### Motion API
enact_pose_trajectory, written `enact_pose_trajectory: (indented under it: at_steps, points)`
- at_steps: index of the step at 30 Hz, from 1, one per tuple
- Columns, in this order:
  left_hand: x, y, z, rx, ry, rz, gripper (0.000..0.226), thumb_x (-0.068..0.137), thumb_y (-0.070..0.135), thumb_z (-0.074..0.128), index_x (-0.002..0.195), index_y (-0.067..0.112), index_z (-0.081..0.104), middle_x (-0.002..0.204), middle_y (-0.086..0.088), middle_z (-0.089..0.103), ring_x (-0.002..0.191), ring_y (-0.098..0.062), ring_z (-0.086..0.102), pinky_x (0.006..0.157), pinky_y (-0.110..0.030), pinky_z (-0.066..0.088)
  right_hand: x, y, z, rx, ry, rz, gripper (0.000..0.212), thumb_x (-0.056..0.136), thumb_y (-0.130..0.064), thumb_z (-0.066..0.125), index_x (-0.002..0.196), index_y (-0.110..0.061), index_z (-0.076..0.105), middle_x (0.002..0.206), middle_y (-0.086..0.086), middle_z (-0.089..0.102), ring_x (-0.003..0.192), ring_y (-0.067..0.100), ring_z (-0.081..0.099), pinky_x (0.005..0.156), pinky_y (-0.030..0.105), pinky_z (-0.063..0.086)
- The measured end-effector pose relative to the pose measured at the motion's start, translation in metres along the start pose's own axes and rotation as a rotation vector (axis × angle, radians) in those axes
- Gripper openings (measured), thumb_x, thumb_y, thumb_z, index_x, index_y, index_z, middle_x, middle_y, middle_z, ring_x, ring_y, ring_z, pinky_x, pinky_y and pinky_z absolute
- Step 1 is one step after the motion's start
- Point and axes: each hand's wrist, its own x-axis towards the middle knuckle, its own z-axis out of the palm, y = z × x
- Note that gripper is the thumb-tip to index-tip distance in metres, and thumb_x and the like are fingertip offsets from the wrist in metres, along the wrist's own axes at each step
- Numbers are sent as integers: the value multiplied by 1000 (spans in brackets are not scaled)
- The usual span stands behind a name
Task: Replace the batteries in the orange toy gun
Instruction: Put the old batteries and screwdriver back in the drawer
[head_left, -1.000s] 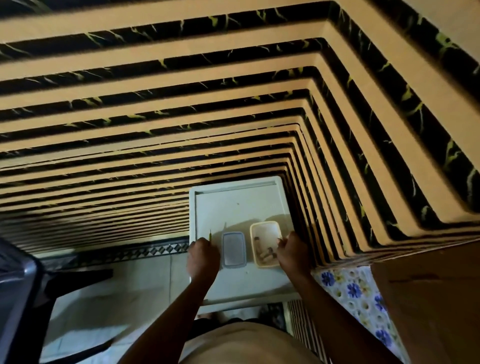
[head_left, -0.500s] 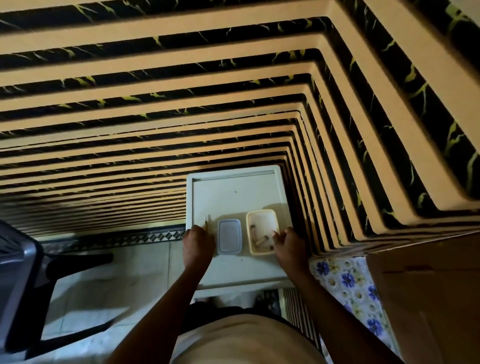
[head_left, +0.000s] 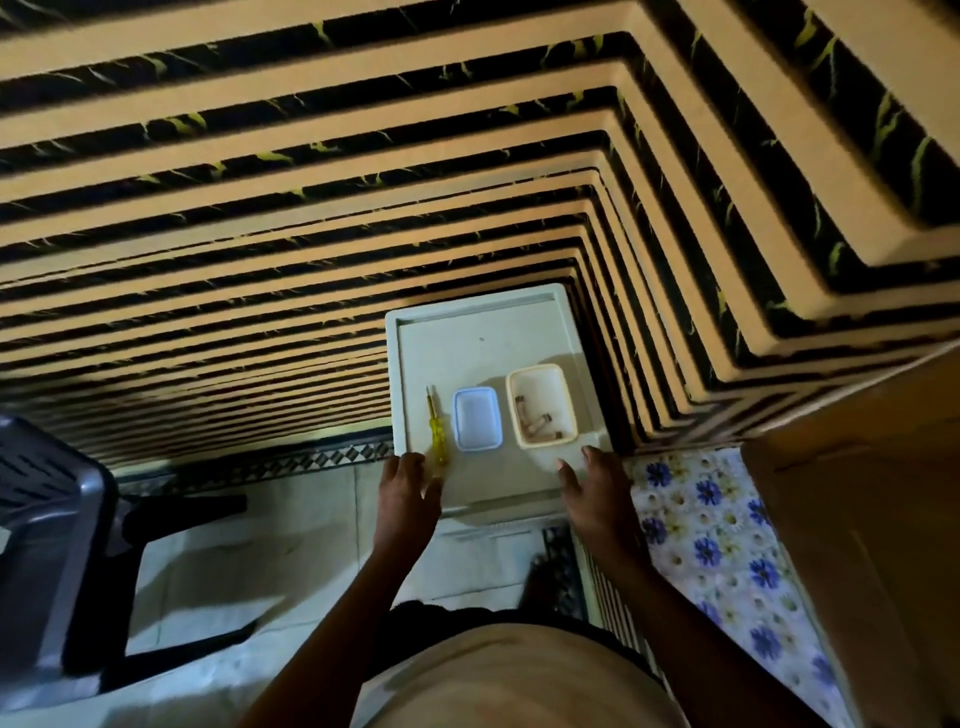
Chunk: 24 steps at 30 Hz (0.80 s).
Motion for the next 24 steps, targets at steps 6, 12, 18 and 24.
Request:
enact_pose_trajectory:
  at_steps: [6, 12, 18, 24]
  points:
    - [-24, -30, -9, 46, -146, 229, 37, 88, 2, 70, 123, 5, 58, 122, -12, 57, 104, -38, 63, 89, -45, 57, -67, 6, 14, 9, 93, -47, 44, 90, -25, 63, 122, 6, 65, 112, 26, 65, 108, 44, 63, 92, 48, 53]
    - [-51, -64, -10, 93, -229, 445, 68, 92, 16, 75, 152, 2, 45, 157, -16, 45, 145, -33, 43, 117, -43, 42, -125, 20, 55, 31, -2, 38, 24, 90, -14, 66, 106, 4, 68, 99, 23, 67, 98, 40, 66, 84, 38, 47]
    - [-52, -84, -3, 48, -205, 552, 49, 98, 10, 66, 145, 4, 55, 158, -13, 45, 148, -30, 41, 123, -32, 32, -141, 51, 105, -134, -387, 16, 46, 96, -19, 67, 135, 1, 57, 133, 24, 60, 129, 38, 53, 108, 46, 42]
    - [-42, -98, 8, 26, -96, 639, 32, 104, 7, 54, 132, -1, 66, 148, -16, 57, 142, -31, 50, 122, -31, 34, -103, 76, 158, -333, -545, -86, 60, 99, -27, 61, 148, 2, 40, 153, 22, 42, 146, 38, 37, 120, 44, 29]
